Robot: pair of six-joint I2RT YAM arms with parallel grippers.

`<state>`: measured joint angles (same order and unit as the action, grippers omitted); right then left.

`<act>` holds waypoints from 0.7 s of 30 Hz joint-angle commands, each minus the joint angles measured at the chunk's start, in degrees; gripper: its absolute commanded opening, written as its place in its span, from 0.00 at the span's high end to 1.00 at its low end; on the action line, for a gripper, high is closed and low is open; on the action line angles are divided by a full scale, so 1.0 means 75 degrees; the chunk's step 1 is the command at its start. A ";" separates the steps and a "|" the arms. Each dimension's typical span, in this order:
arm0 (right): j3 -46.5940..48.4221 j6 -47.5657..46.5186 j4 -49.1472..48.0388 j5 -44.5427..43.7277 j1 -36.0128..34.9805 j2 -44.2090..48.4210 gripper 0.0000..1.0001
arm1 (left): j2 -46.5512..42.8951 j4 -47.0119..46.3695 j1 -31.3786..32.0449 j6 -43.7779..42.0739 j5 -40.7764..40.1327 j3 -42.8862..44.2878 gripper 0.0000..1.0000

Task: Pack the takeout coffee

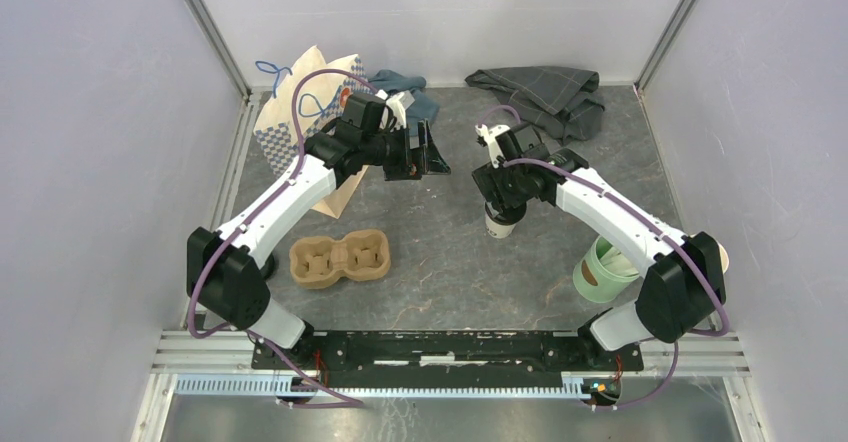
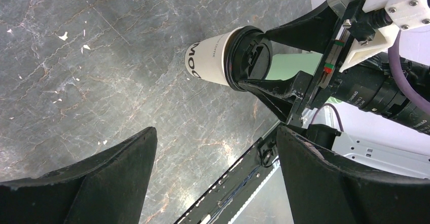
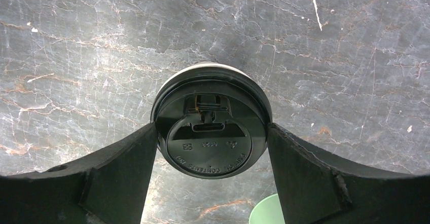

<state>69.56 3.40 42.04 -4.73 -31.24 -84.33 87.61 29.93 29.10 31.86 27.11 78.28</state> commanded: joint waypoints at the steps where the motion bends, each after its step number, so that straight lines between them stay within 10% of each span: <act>1: 0.0009 0.0049 -0.0288 0.0056 0.0055 -0.0003 0.15 | 0.0083 -0.0107 -0.0013 -0.0486 0.0153 0.0326 0.06; 11: 0.0925 0.0014 0.0284 0.0425 0.0484 0.0165 0.08 | 0.0292 -0.0401 0.0032 -0.0060 0.0679 0.0286 0.00; 21: -0.1492 0.0618 -0.1431 0.5040 0.3250 0.1640 0.14 | 0.1597 -0.2547 0.1097 0.1791 0.1479 -0.0065 0.05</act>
<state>66.70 4.71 38.63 15.42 -13.06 -75.20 94.02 19.73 34.72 38.30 33.80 77.62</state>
